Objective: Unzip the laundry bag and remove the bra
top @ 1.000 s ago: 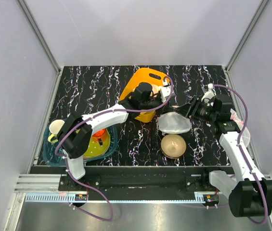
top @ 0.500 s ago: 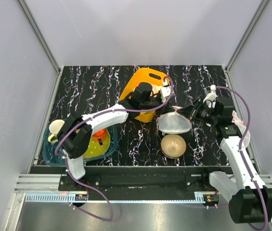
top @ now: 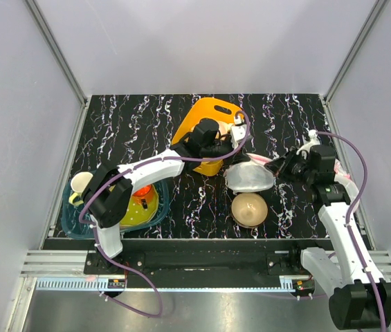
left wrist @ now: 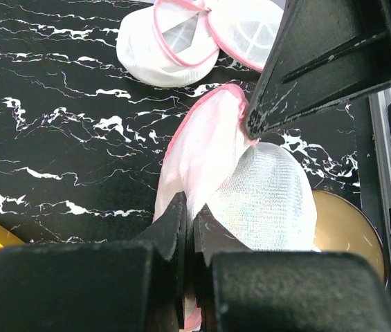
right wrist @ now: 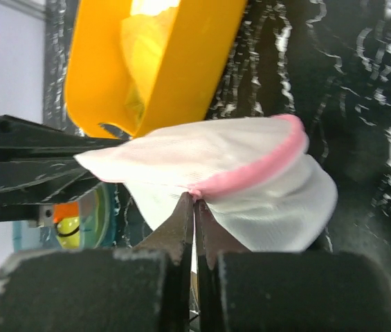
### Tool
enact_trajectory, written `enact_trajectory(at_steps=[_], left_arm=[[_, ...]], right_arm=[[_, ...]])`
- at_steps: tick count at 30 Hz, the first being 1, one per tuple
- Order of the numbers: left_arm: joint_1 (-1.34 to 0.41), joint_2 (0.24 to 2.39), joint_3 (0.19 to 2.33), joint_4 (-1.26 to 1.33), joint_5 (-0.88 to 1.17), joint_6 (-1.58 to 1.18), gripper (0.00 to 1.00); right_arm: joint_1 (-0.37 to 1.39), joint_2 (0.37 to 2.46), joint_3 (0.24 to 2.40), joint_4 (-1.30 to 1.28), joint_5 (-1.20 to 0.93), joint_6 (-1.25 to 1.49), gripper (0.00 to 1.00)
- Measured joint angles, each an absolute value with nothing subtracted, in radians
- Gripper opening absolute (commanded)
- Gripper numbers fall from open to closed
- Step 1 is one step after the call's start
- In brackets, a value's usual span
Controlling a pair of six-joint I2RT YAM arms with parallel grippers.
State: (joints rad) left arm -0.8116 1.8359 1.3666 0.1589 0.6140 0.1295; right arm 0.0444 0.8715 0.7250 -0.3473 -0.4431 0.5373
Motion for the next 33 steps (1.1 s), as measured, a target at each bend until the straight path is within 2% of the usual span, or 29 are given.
enact_trajectory(at_steps=[8,10,11,13,14,18,26,33], left_arm=[[-0.810,1.847,1.411,0.112,0.636,0.161,0.02],[-0.811,1.875,1.461,0.096,0.646,0.163,0.35],[-0.812,1.898,1.497,0.090,0.652,0.166,0.65],[-0.812,1.954,1.588,0.058,0.670,0.169,0.79],[-0.812,1.981,1.636,0.040,0.677,0.163,0.91],[-0.811,2.015,1.699,0.010,0.686,0.161,0.97],[-0.812,1.953,1.640,-0.003,0.675,0.202,0.93],[-0.878,1.948,1.673,-0.057,0.572,0.313,0.91]], right_arm=[[0.043,0.834,0.725,-0.457,-0.212,0.596,0.00],[0.043,0.835,0.725,-0.459,-0.202,0.625,0.00],[0.043,0.835,0.725,-0.457,-0.200,0.638,0.00],[0.042,0.835,0.725,-0.452,-0.200,0.663,0.00],[0.042,0.835,0.725,-0.450,-0.201,0.674,0.00],[0.039,0.835,0.728,-0.447,-0.202,0.691,0.00],[0.039,0.858,0.744,-0.416,-0.237,0.702,0.00],[0.039,0.865,0.746,-0.409,-0.257,0.702,0.00]])
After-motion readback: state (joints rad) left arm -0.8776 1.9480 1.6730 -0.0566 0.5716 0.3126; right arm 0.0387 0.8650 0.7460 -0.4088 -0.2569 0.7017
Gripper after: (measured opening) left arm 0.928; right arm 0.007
